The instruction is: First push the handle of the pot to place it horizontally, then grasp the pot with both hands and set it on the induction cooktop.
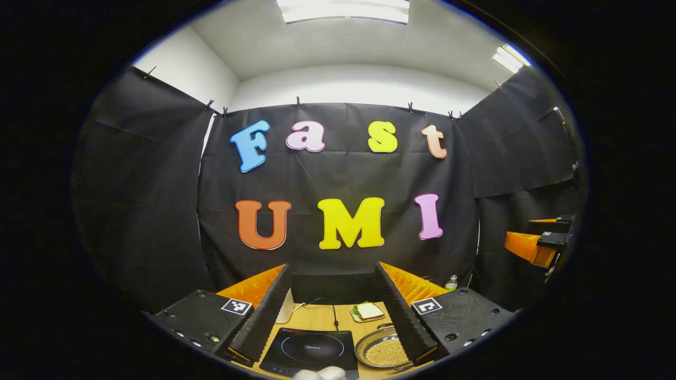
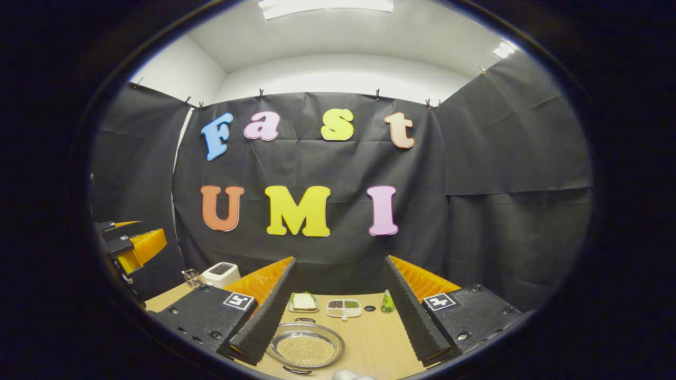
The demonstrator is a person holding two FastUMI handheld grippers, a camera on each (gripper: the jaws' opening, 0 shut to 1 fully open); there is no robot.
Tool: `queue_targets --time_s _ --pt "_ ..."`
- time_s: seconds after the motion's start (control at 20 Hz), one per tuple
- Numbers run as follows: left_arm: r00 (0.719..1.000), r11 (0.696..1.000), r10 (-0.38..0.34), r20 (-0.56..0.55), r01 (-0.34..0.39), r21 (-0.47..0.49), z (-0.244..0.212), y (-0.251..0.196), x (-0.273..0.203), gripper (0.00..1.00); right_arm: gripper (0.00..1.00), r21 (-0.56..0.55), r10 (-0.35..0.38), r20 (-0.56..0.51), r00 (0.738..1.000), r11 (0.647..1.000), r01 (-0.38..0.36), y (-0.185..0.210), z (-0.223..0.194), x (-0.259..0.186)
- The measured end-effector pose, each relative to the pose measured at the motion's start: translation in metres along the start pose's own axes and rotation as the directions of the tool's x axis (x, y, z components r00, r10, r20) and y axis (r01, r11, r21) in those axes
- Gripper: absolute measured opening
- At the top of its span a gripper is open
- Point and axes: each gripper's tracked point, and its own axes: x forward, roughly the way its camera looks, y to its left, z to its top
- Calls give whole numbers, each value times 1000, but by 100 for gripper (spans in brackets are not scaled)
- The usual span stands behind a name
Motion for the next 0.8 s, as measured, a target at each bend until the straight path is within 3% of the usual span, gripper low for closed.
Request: queue_targets --time_s 0.2,0.35,0.4,0.45,0.6,0.65,0.7,0.8 --pt "1000 1000 4 3 -4 -3 2 3 -2 94 100 -3 18 -20 1000 1000 -18 6 -4 0" --pt "1000 1000 2 0 -2 -2 -1 4 -4 94 94 -2 56 -32 998 998 -56 18 -5 -4" --pt "1000 1000 2 -2 -2 -1 -1 4 -6 94 80 -1 74 -33 997 997 -74 23 -4 -4" --pt "1000 1000 1 -2 -1 0 -3 4 -8 94 73 -2 95 -35 995 995 -95 28 -5 -4" --pt "1000 1000 4 -1 -4 -1 -3 7 -11 94 18 3 137 -43 990 991 -137 37 -6 -6" --pt "1000 1000 7 1 -7 -1 -3 8 -12 94 7 18 183 -50 982 983 -182 48 -8 -7" --pt "1000 1000 13 5 -13 -2 -1 10 -13 94 0 35 217 -69 974 976 -215 55 -14 -9" --pt "1000 1000 20 4 -20 -4 -3 14 -14 94 4 54 263 -108 959 965 -258 62 -24 -7"
